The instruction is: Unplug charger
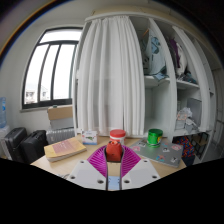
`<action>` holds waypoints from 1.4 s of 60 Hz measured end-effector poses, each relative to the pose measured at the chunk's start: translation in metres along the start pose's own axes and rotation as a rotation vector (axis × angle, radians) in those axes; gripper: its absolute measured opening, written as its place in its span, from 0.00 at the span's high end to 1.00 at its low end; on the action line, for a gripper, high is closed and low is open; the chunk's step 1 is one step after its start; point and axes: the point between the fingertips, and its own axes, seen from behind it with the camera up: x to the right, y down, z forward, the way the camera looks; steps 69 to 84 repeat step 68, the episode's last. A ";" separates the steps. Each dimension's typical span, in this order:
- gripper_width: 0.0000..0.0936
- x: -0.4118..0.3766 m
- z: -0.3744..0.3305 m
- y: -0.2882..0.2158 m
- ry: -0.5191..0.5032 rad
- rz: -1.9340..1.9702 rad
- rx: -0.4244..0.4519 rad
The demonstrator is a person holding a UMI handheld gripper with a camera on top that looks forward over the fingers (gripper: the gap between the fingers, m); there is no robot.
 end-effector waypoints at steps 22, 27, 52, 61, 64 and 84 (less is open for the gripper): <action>0.85 0.089 -0.004 0.099 0.075 0.044 -0.251; 0.84 0.098 0.000 0.135 0.081 0.042 -0.342; 0.41 0.109 0.014 0.168 0.080 0.030 -0.471; 0.11 0.117 -0.007 0.152 0.081 0.001 -0.425; 0.10 0.119 -0.019 0.147 0.065 0.017 -0.414; 0.10 0.123 -0.037 0.141 0.045 0.040 -0.400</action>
